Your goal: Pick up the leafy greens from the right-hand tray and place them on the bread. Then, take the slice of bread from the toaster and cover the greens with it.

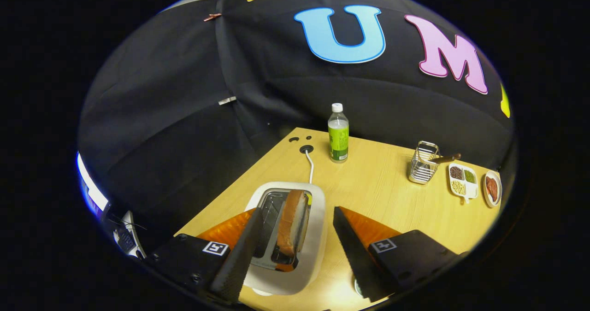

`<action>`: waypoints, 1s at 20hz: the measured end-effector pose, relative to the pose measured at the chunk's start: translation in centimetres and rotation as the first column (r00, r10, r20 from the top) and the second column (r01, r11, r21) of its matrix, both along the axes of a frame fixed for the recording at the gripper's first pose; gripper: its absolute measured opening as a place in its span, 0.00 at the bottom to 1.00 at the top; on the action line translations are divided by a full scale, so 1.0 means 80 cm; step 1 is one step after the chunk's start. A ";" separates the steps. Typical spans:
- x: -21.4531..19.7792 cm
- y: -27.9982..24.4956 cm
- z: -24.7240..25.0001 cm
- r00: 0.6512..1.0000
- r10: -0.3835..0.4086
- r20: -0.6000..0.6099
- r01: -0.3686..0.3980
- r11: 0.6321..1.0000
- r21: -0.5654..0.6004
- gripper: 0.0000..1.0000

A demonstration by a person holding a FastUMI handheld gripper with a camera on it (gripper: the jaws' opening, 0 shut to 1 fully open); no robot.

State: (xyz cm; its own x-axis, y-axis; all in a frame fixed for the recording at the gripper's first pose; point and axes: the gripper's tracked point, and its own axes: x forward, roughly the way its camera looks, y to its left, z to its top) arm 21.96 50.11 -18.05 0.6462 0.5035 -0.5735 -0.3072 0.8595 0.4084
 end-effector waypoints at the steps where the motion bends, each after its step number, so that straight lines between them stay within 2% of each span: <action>1: 0.002 0.002 -0.003 1.000 -0.015 -0.016 0.015 1.000 0.004 0.87; 4: 0.002 0.009 -0.020 0.996 -0.045 -0.077 0.046 0.999 0.012 0.72; 6: -0.004 0.020 -0.030 0.990 -0.047 -0.130 0.052 0.998 0.033 0.45; 8: -0.003 0.018 -0.025 0.991 -0.061 -0.118 0.065 0.997 0.029 0.18; 9: -0.005 0.018 -0.018 0.992 -0.060 -0.108 0.064 0.997 0.032 0.15; 12: -0.001 0.006 0.008 0.995 -0.078 -0.066 0.082 0.995 0.055 0.15; 17: 0.010 -0.034 0.077 0.989 -0.147 0.005 0.144 0.976 0.164 0.15; 20: 0.010 -0.082 0.100 0.978 -0.206 0.038 0.195 0.961 0.195 0.14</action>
State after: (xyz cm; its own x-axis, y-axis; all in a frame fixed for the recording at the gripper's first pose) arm 22.78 43.57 -10.07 0.7737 0.4561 -0.4397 -0.1643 0.8148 0.5560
